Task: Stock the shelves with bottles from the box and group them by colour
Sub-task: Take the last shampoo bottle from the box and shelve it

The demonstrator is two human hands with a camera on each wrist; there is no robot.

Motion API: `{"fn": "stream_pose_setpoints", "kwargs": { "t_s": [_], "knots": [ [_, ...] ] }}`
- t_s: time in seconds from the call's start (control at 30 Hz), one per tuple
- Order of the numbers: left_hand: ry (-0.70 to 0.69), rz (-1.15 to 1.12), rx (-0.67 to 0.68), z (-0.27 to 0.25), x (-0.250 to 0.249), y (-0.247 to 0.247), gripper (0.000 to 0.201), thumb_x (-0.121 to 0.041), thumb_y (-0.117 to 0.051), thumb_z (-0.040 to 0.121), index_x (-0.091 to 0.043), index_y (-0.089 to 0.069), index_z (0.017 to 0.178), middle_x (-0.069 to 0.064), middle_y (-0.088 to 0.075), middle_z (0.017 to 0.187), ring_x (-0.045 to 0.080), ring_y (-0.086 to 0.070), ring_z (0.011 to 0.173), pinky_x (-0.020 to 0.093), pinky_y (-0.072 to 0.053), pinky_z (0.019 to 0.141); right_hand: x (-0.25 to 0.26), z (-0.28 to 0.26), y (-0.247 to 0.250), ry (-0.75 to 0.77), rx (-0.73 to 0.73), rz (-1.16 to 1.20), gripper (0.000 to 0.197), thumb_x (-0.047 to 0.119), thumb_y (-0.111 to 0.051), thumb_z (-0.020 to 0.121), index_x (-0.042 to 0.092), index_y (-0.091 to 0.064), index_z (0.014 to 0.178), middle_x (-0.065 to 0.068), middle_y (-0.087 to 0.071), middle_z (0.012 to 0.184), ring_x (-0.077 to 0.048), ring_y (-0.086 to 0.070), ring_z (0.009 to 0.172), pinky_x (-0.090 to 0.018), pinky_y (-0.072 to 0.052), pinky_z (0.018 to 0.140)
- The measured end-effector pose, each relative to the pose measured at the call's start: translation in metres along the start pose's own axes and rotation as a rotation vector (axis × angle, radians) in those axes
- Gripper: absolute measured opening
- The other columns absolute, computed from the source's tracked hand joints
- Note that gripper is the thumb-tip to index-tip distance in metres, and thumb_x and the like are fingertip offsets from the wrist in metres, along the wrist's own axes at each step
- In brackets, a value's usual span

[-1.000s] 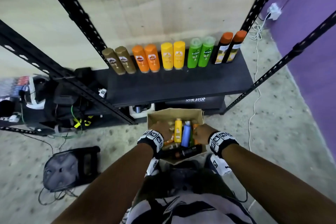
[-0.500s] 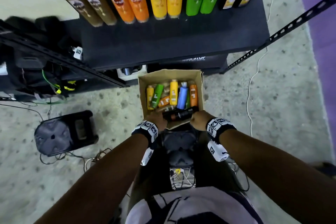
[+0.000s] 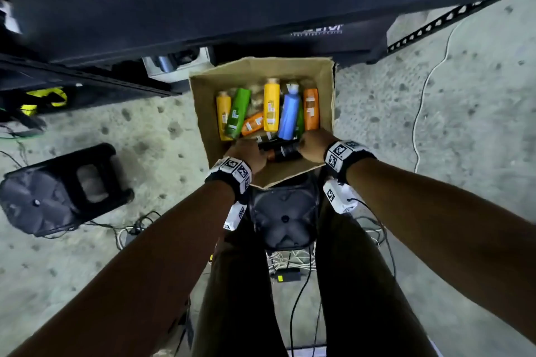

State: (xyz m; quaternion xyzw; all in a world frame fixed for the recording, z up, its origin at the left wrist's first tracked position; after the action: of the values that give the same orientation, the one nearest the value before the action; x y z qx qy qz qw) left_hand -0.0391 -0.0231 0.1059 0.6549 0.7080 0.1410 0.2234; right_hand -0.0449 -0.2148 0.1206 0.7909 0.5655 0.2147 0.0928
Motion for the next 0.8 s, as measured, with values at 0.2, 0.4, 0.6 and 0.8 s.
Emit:
{"fn": "stream_pose_setpoints", "kwargs": {
  "t_s": [0.2,0.4,0.6,0.8],
  "knots": [
    [-0.005,-0.026,0.015,0.082,-0.003,-0.040,0.047,-0.041,-0.053,0.096,-0.003,-0.064,0.123,0.022,-0.064,0.127,0.038,-0.061,0.117,0.038,-0.050,0.091,-0.016,0.099,-0.031,-0.088,-0.022,0.030,0.034,0.033,-0.046,0.103,0.004,-0.065,0.105,-0.017,-0.065,0.103,-0.030,-0.055,0.083,-0.030,-0.038,0.067],
    [-0.032,-0.004,0.047,0.160,0.008,-0.081,0.045,-0.042,-0.053,0.097,-0.006,-0.066,0.121,0.018,-0.066,0.125,0.035,-0.063,0.115,0.035,-0.048,0.084,-0.035,0.182,-0.058,-0.129,-0.027,-0.001,0.040,0.036,-0.048,0.103,0.003,-0.066,0.117,-0.020,-0.066,0.118,-0.035,-0.063,0.107,-0.031,-0.039,0.073],
    [-0.023,-0.067,0.017,0.226,0.009,-0.094,0.029,-0.037,-0.053,0.098,-0.012,-0.067,0.101,0.014,-0.070,0.115,0.034,-0.067,0.103,0.036,-0.051,0.077,-0.052,0.249,-0.069,-0.198,-0.065,0.141,0.040,0.034,-0.052,0.101,0.002,-0.061,0.123,-0.022,-0.063,0.126,-0.035,-0.062,0.114,-0.032,-0.044,0.078],
    [-0.101,-0.151,-0.053,0.271,-0.007,-0.098,0.038,-0.031,-0.055,0.095,-0.006,-0.066,0.122,0.021,-0.065,0.126,0.038,-0.064,0.113,0.036,-0.049,0.082,-0.066,0.291,-0.070,-0.310,-0.170,0.414,0.055,0.038,-0.053,0.100,0.005,-0.047,0.144,-0.018,-0.052,0.146,-0.035,-0.052,0.132,-0.036,-0.043,0.104]
  ]
}}
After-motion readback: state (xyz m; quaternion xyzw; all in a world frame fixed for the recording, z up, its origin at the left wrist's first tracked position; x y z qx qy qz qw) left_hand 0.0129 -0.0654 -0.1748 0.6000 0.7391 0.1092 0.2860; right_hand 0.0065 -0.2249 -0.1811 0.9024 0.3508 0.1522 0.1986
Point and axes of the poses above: each hand's wrist, its own z-axis towards the middle knuckle, its own y-axis out of the back of the hand, x = y × z, the point moved 5 cm from there along z, towards the middle knuckle
